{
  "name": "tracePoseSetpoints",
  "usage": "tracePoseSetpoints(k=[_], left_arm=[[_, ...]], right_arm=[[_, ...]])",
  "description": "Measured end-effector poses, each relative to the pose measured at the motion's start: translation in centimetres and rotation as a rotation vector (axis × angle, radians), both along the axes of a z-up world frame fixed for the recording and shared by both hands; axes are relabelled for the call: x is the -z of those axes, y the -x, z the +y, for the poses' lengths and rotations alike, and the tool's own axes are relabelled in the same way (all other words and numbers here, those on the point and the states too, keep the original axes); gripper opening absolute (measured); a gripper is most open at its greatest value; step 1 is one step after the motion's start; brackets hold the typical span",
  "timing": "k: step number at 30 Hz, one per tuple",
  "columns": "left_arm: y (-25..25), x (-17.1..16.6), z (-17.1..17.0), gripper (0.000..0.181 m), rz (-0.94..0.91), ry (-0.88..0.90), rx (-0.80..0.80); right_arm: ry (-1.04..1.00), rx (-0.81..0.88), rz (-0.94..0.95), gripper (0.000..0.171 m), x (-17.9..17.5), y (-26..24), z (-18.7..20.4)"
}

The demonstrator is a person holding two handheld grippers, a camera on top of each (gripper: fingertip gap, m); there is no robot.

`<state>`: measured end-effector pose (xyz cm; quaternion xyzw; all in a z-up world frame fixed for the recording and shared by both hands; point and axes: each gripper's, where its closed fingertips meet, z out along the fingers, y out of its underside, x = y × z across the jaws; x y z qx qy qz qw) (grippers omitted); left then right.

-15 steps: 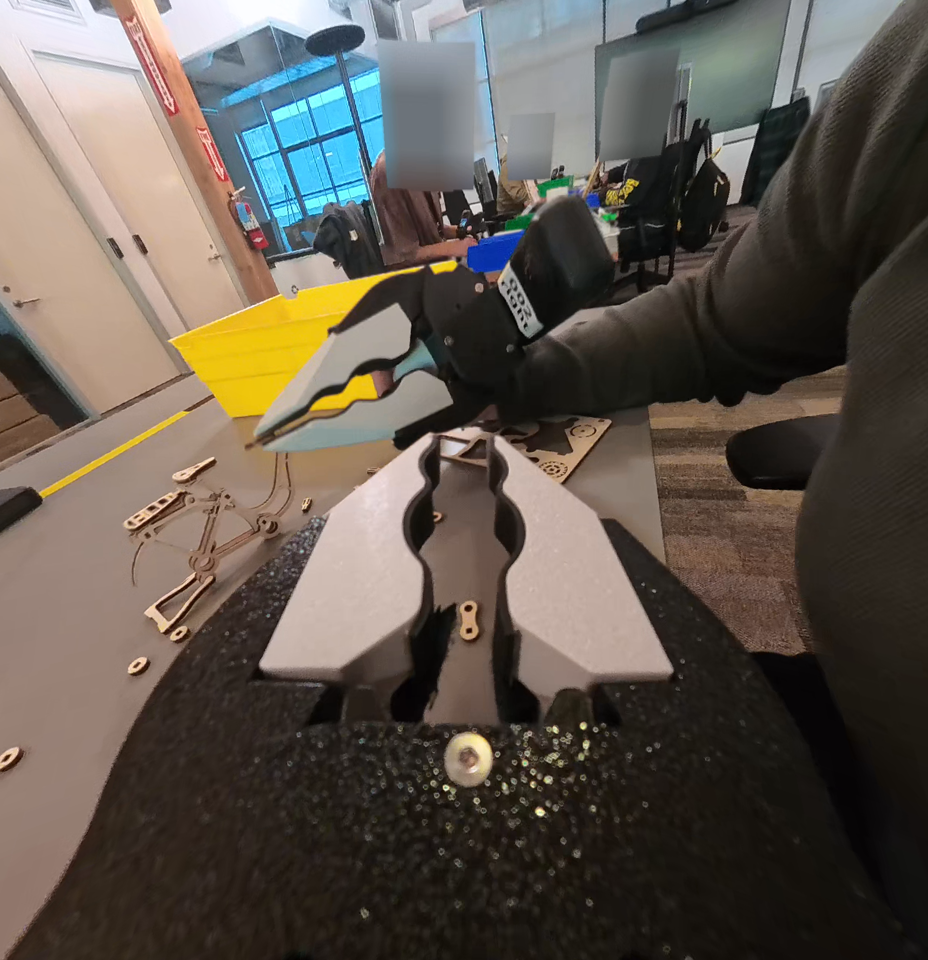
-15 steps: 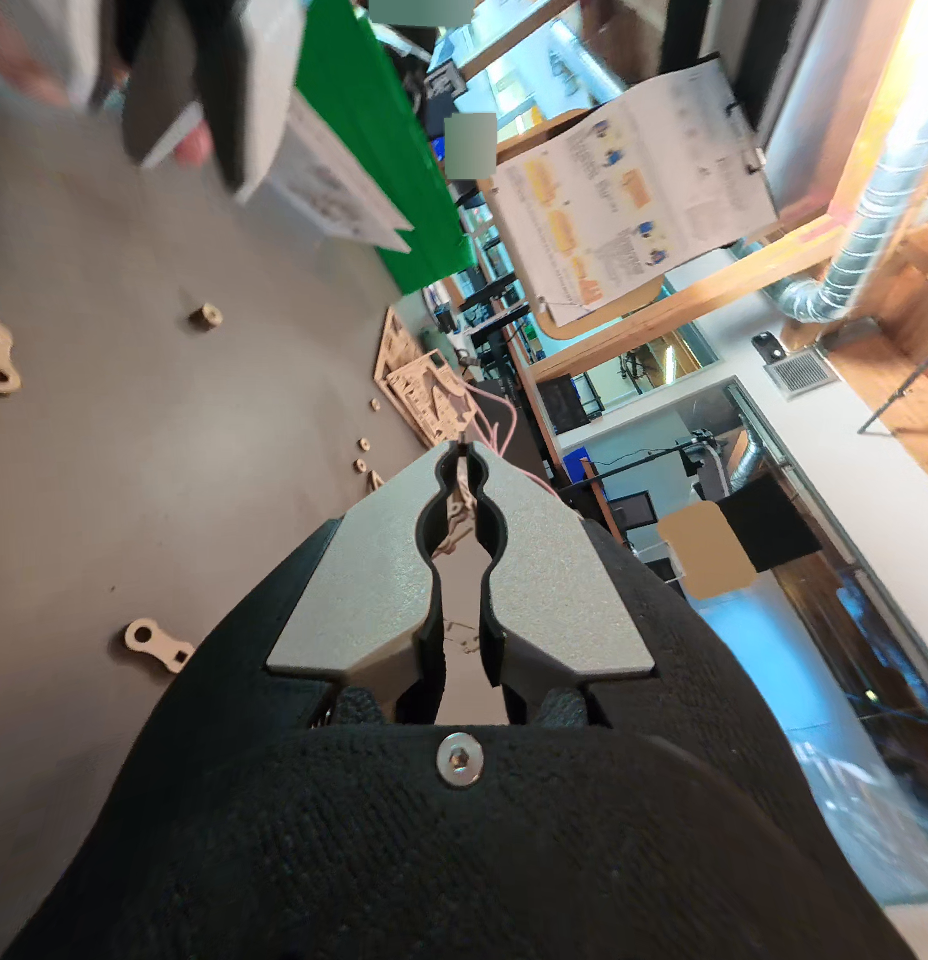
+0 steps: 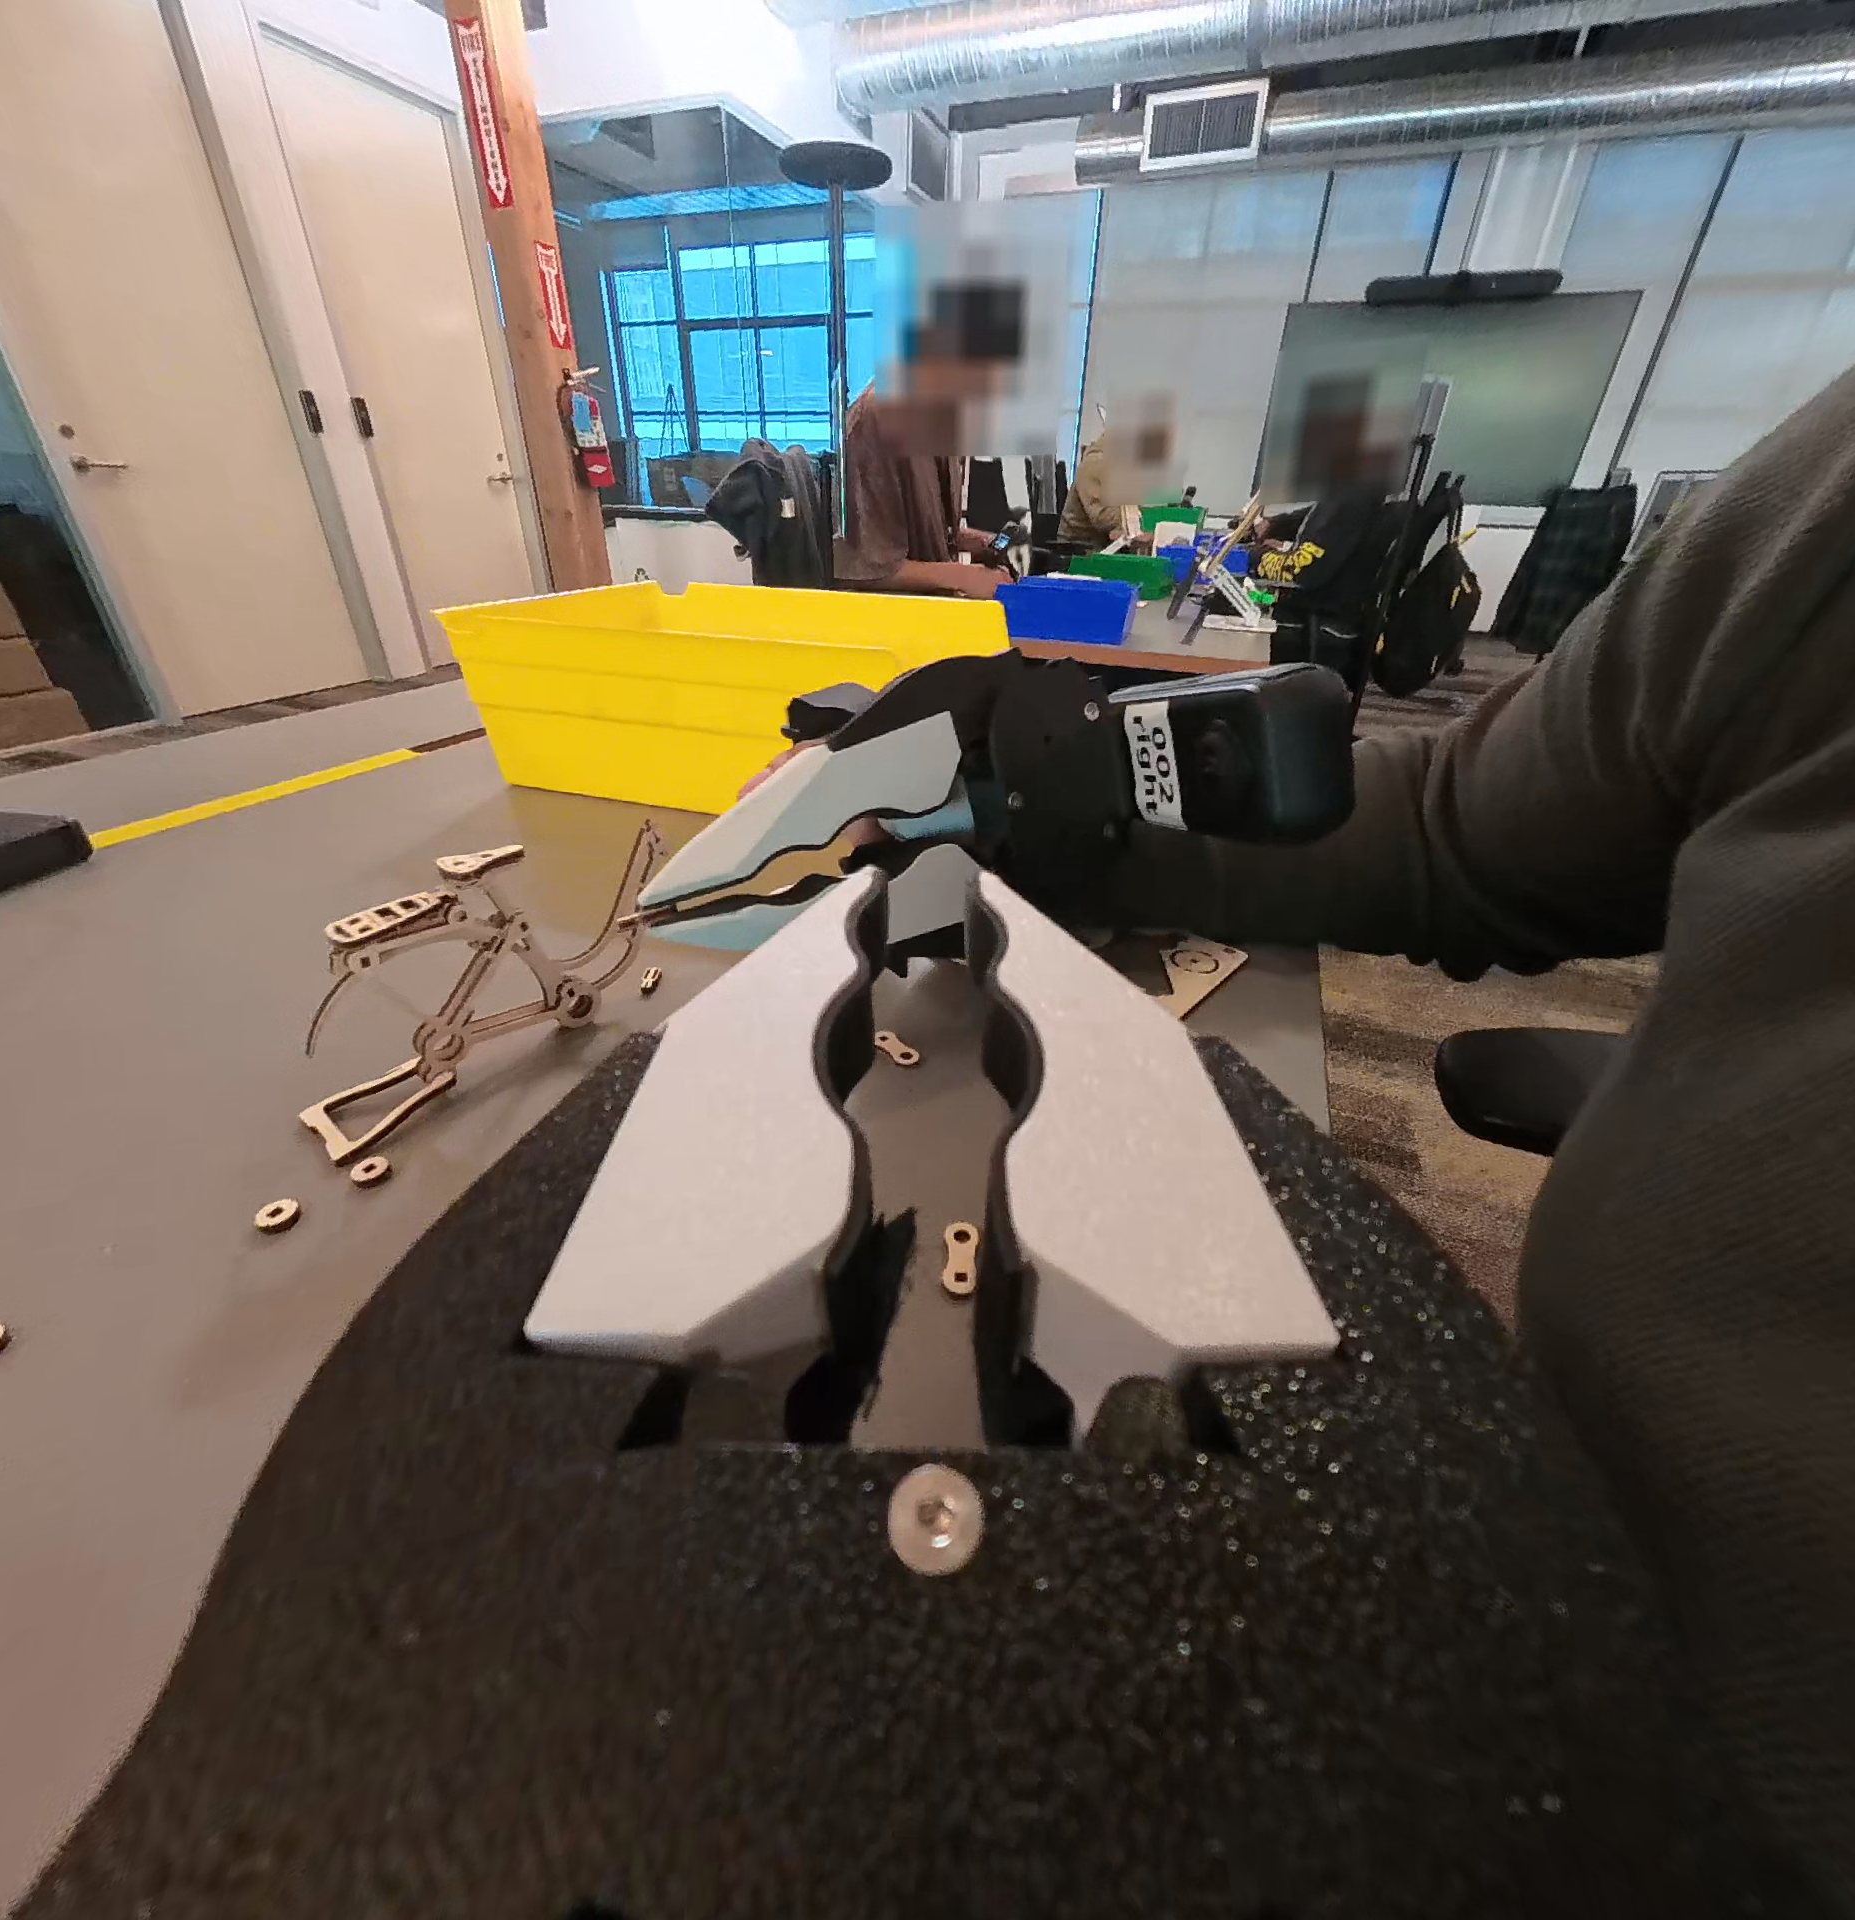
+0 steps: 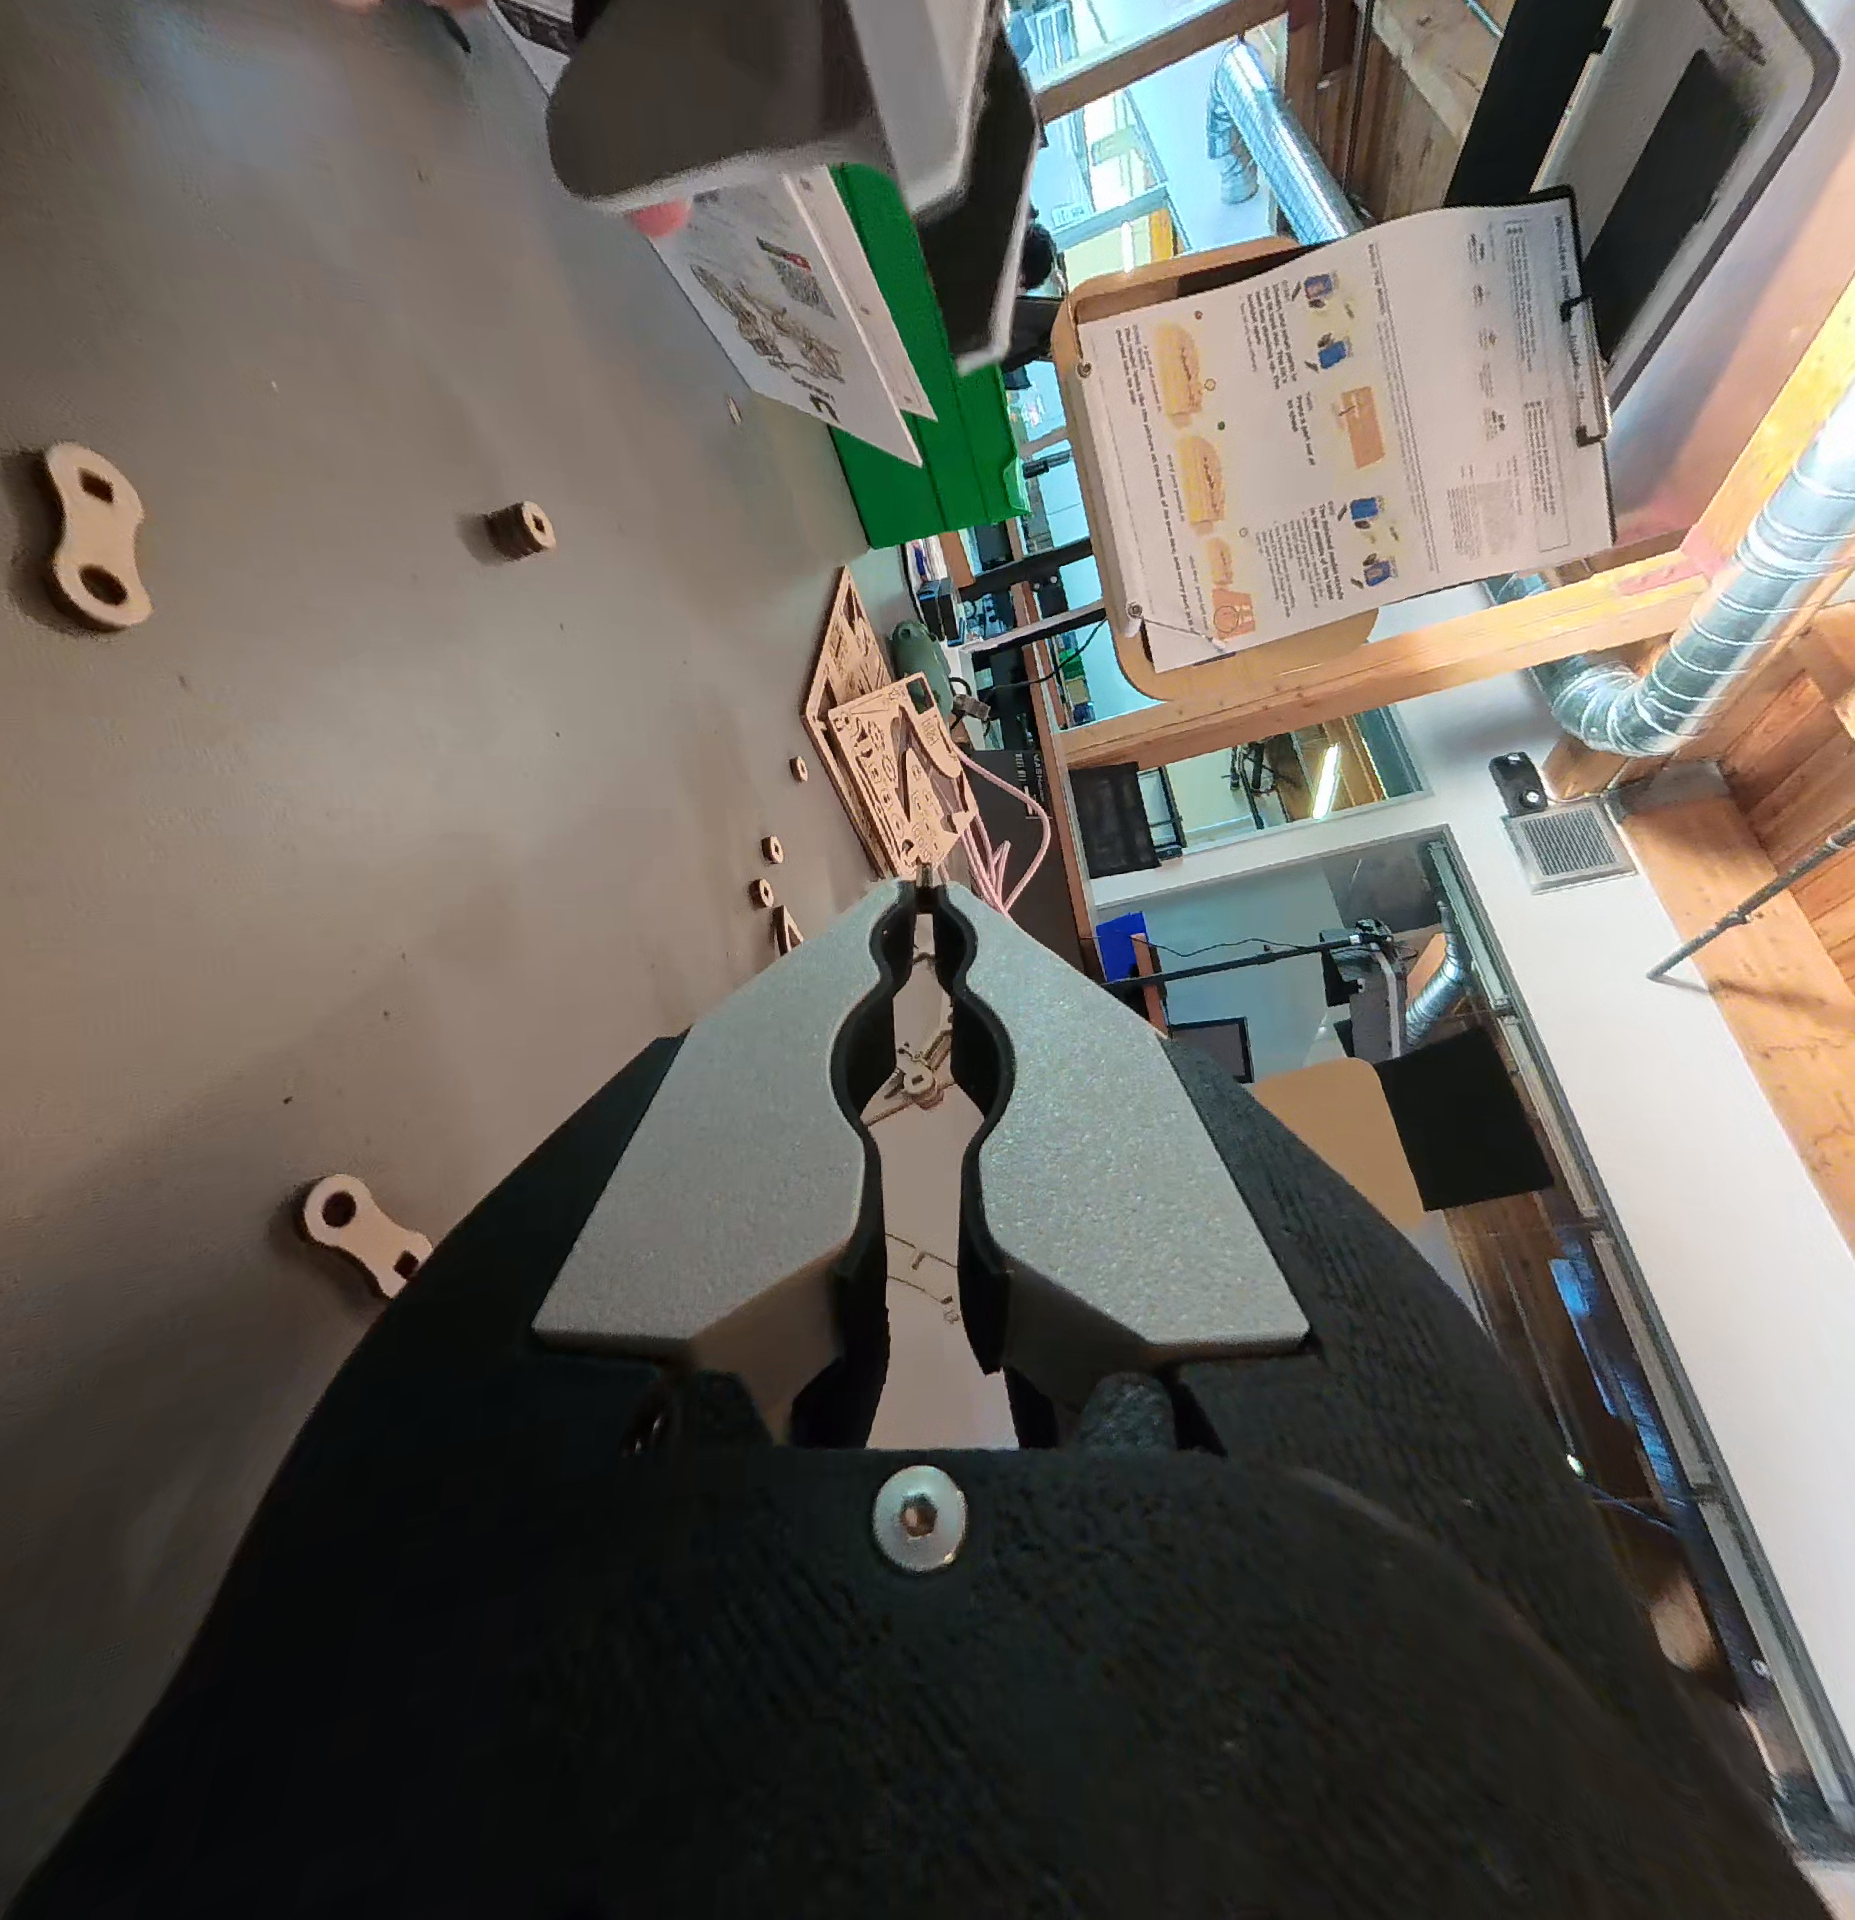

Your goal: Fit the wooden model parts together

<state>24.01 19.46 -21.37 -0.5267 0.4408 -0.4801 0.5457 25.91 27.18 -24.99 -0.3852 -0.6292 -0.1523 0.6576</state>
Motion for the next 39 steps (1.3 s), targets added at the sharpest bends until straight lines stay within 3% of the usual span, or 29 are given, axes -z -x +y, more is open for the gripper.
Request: tracePoseSetpoints(k=[18,39], left_arm=[[0.0,0.1,0.5,0.016,0.006,0.014,-0.033],[0.0,0.1,0.3,0.013,0.007,0.009,-0.022]], right_arm=[[-0.114,-0.022,-0.001,0.001,-1.4,-0.1,-0.8],[-0.164,-0.030,-0.098,0.001,-0.2,0.7,-1.2]])
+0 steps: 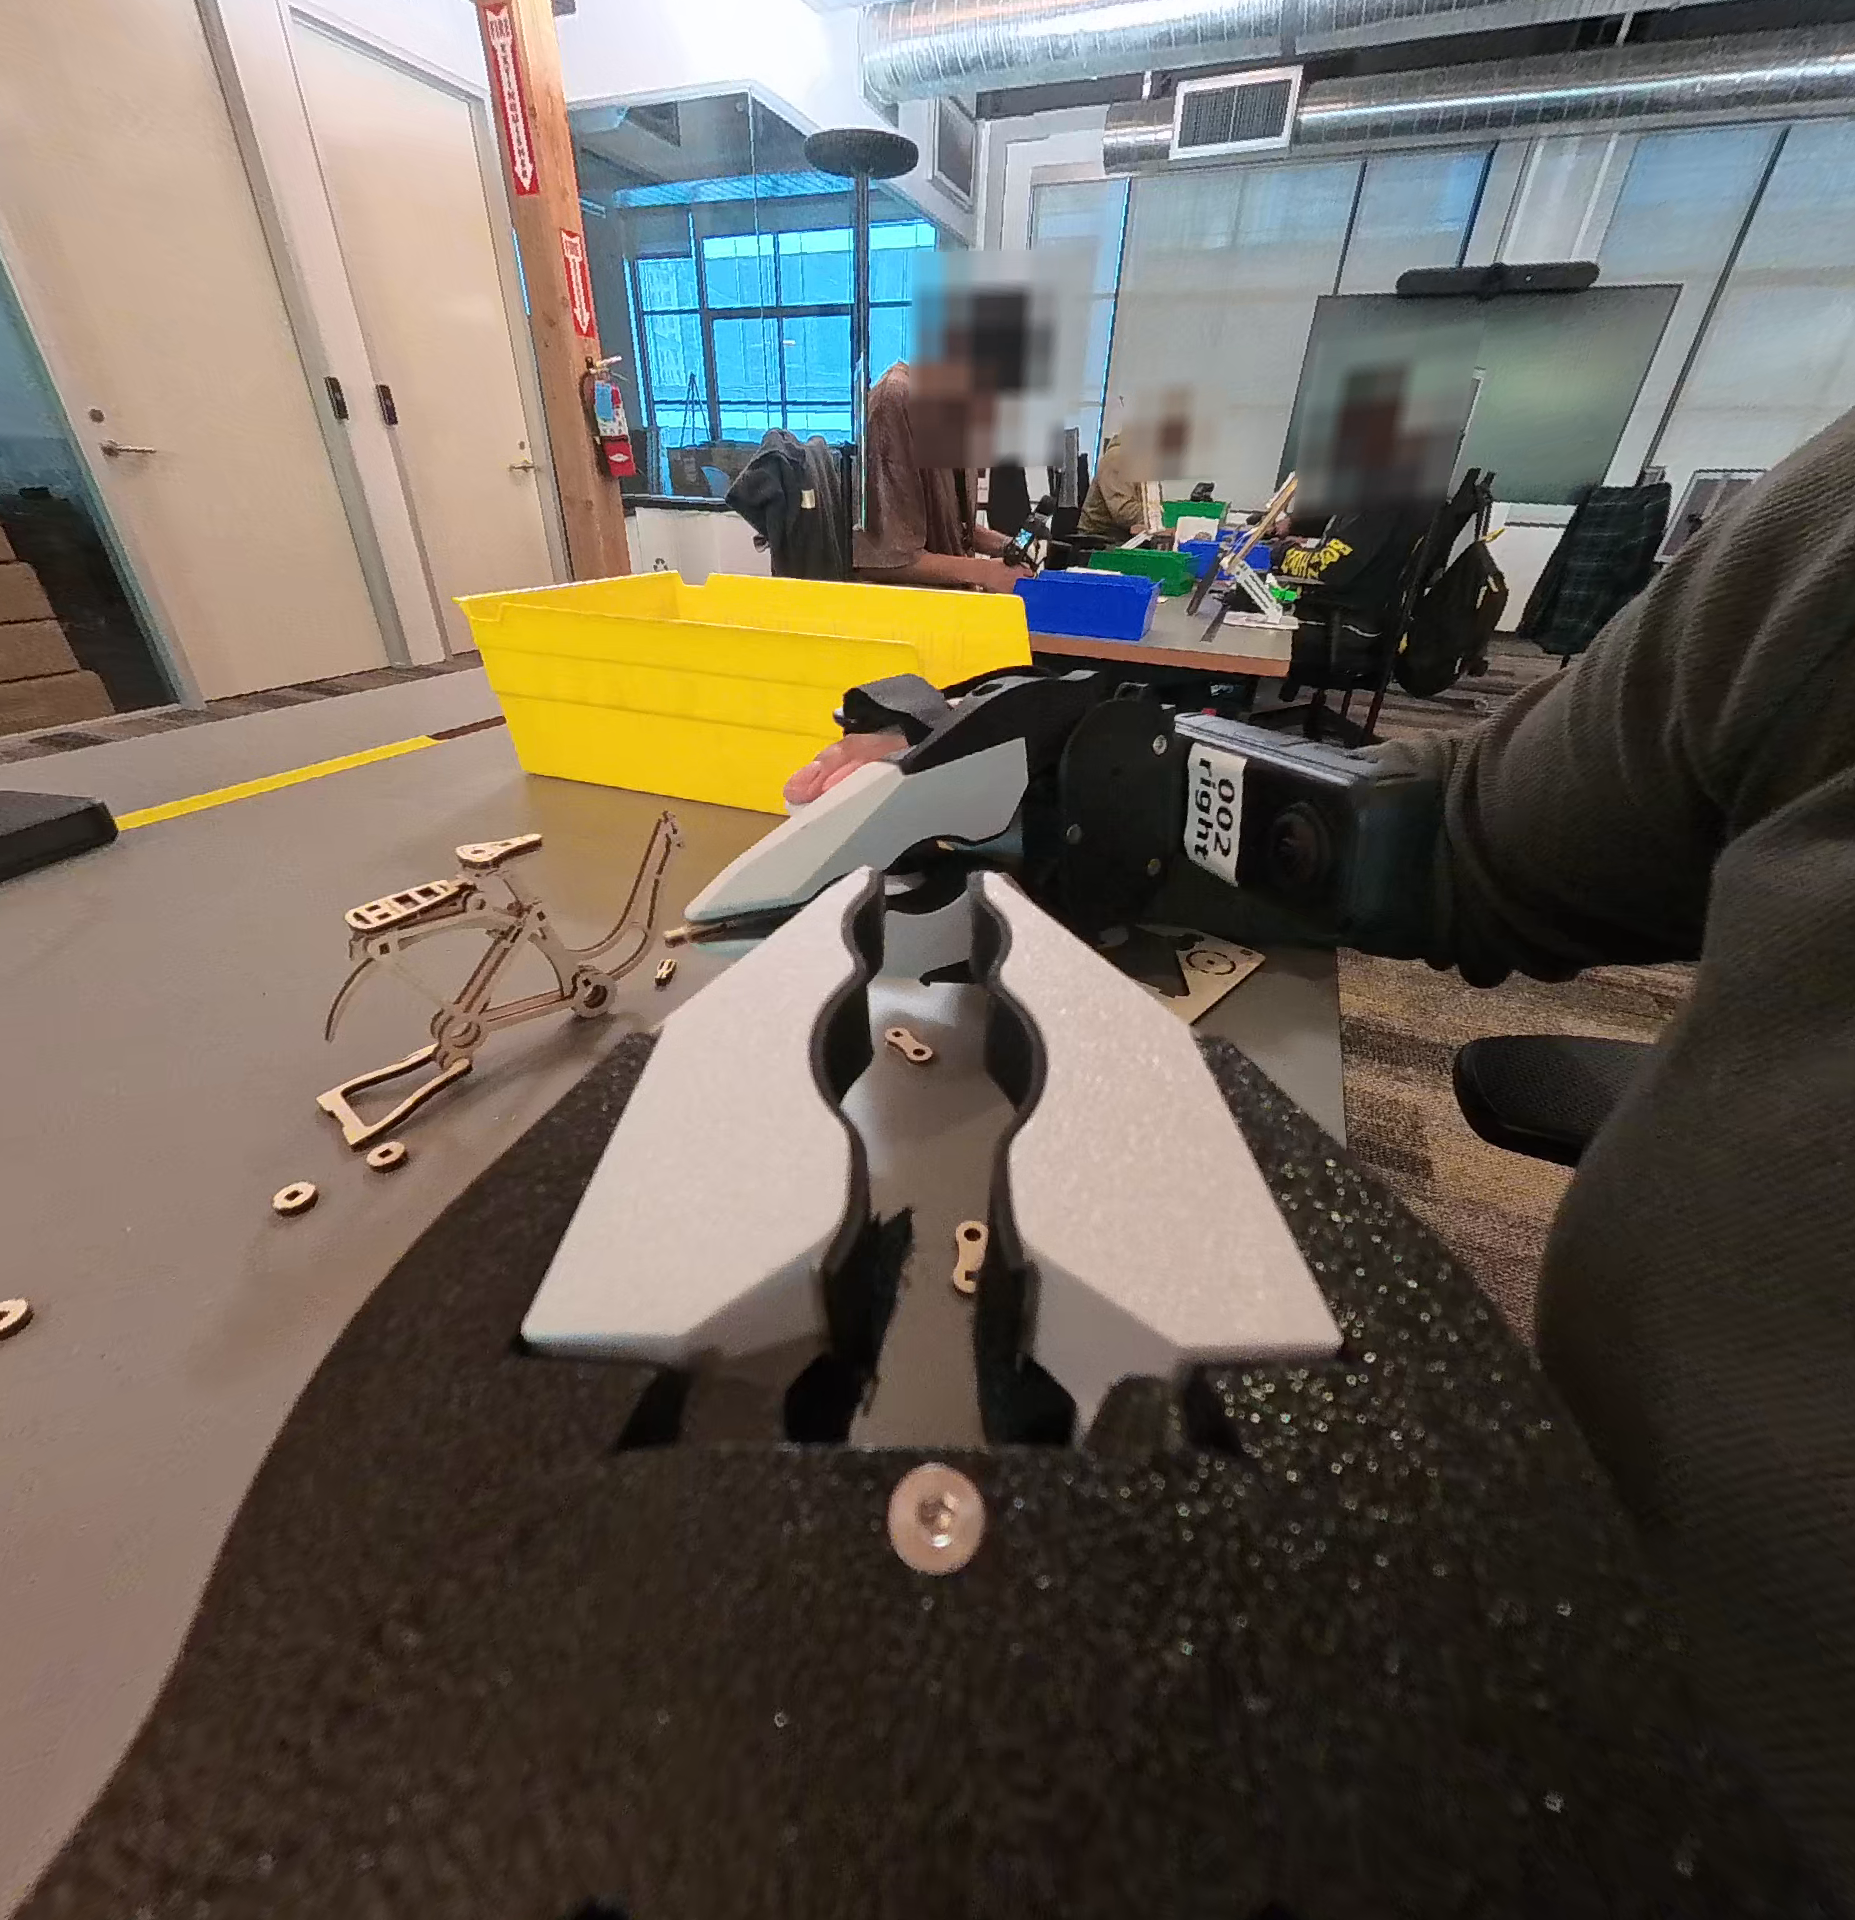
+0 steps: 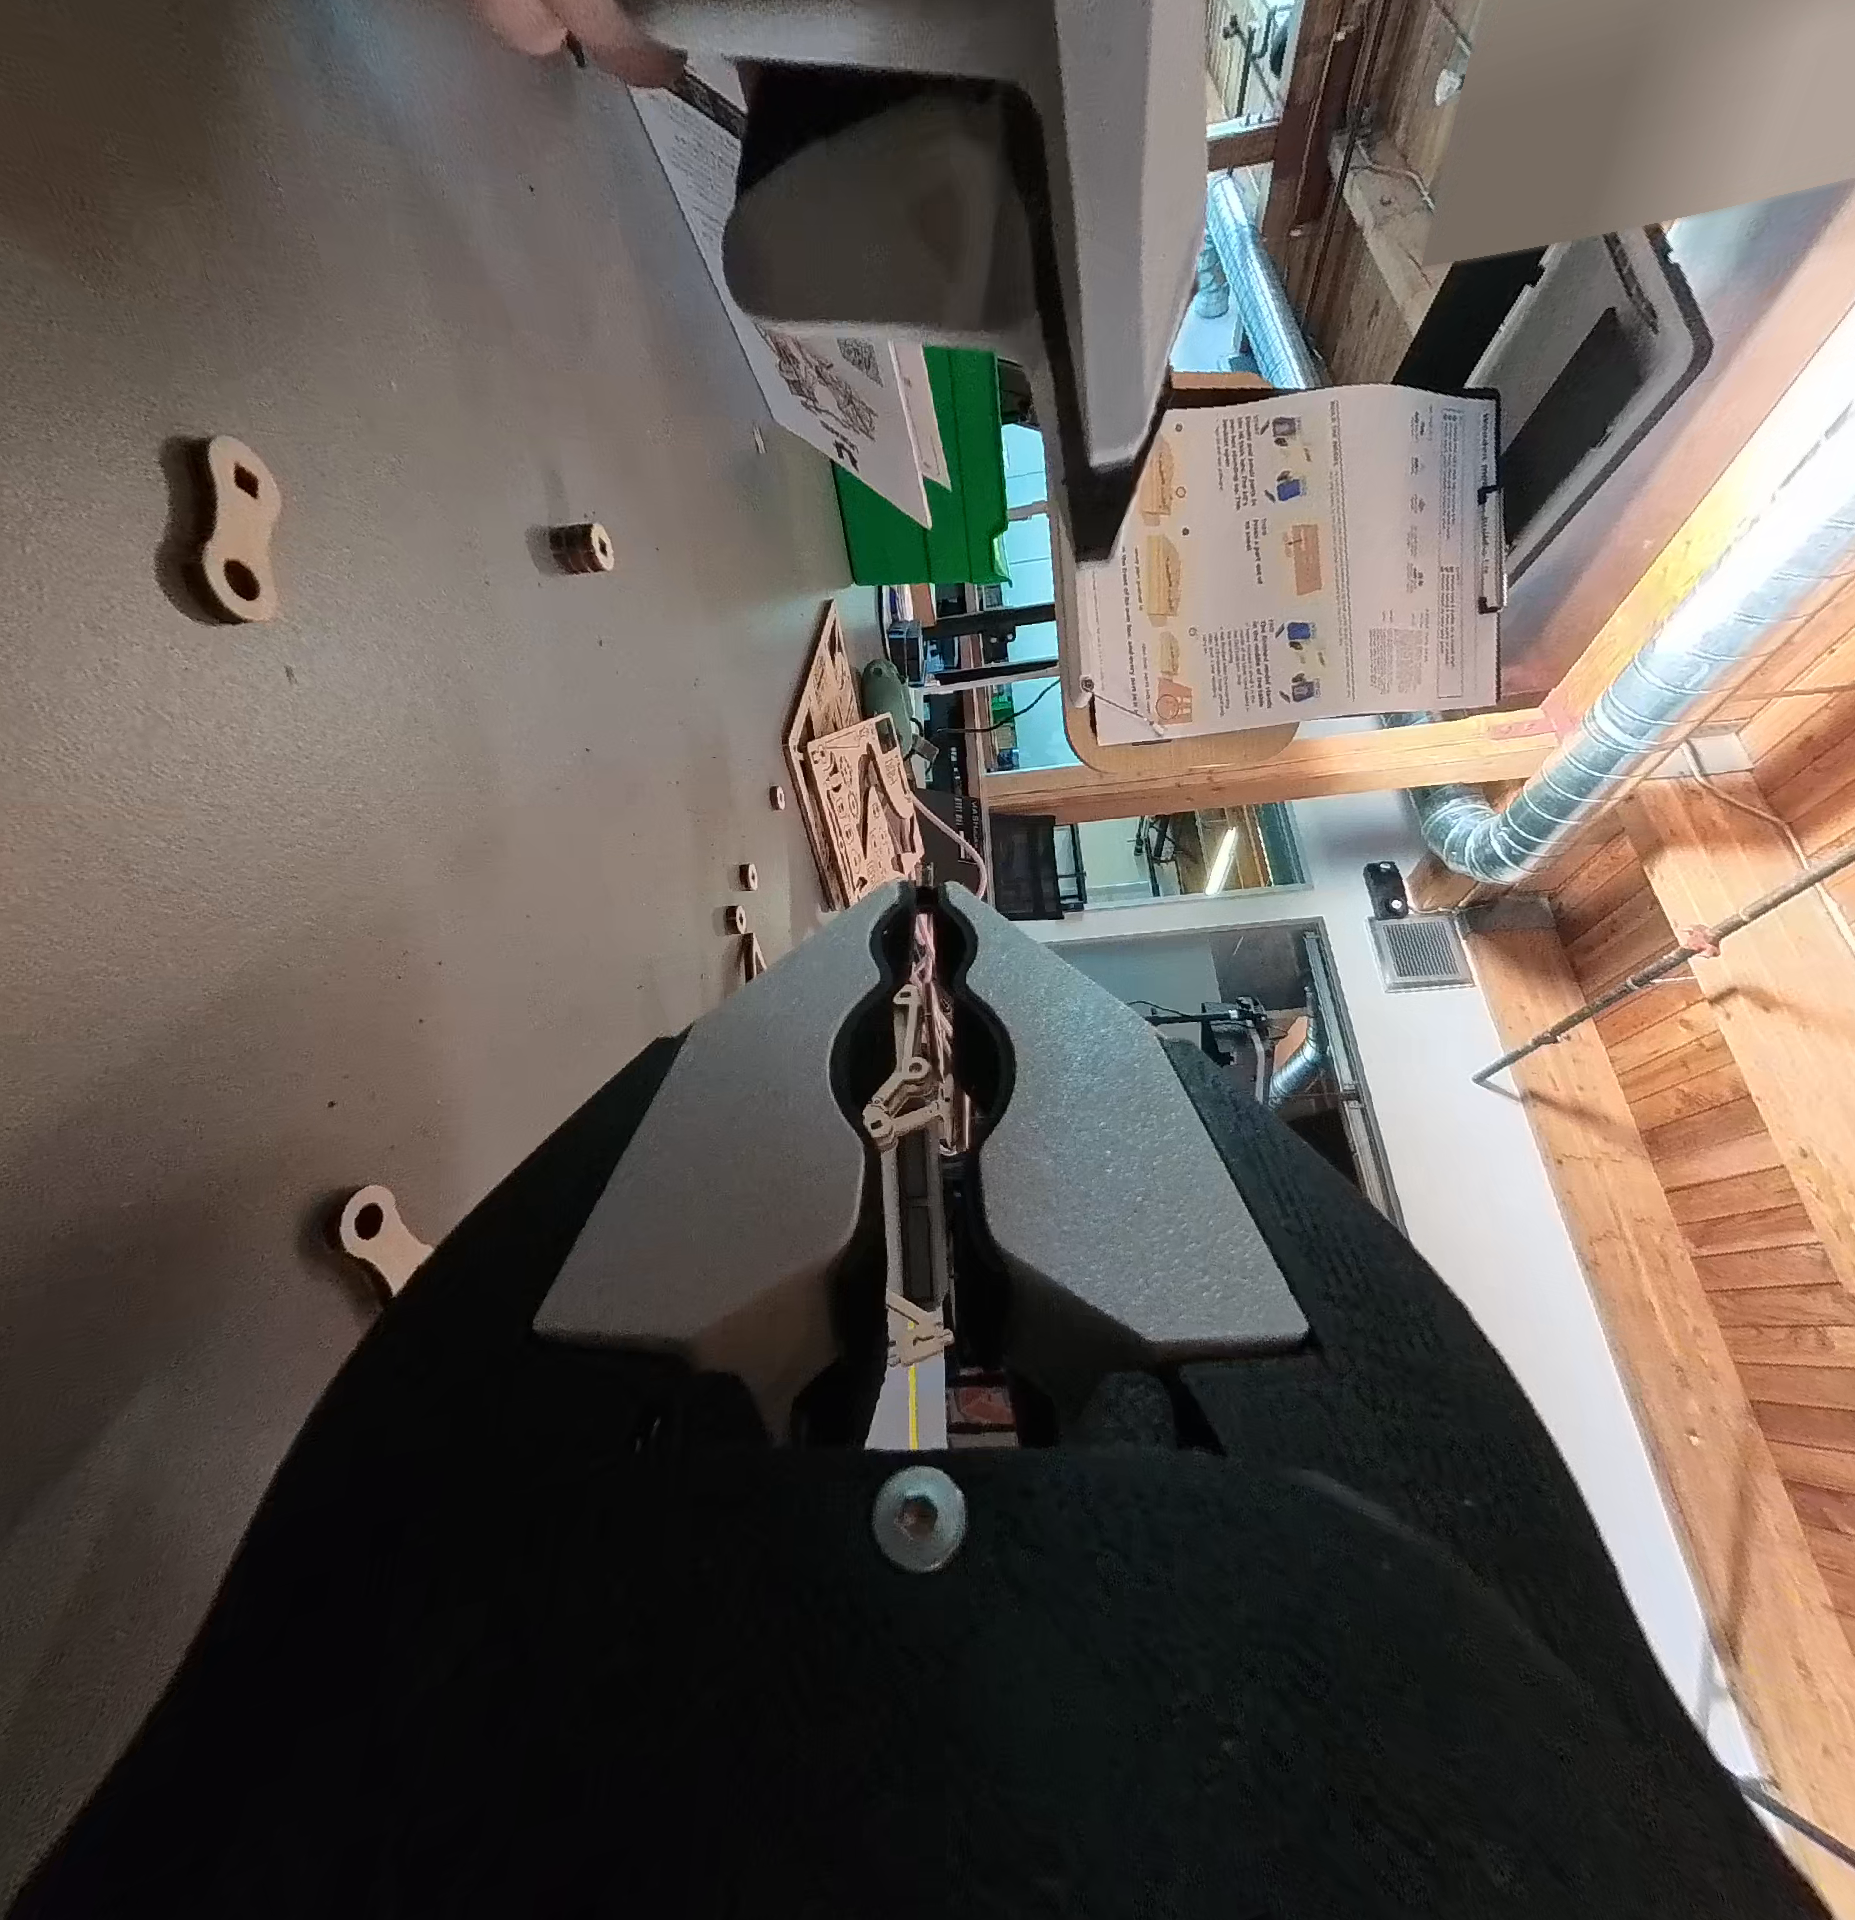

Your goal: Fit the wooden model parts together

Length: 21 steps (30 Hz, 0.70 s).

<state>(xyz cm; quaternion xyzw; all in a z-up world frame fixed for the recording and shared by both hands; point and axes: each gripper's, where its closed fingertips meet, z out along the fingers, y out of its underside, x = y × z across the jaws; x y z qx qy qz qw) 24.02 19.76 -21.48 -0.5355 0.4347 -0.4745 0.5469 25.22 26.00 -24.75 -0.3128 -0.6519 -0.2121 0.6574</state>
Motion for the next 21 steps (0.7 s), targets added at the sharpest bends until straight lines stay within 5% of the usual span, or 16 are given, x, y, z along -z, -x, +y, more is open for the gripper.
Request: tracePoseSetpoints(k=[21], left_arm=[[-0.12,0.06,-0.44,0.012,0.008,-0.001,0.030]], right_arm=[[0.065,-0.020,0.110,0.001,-0.96,-0.20,-0.05]])
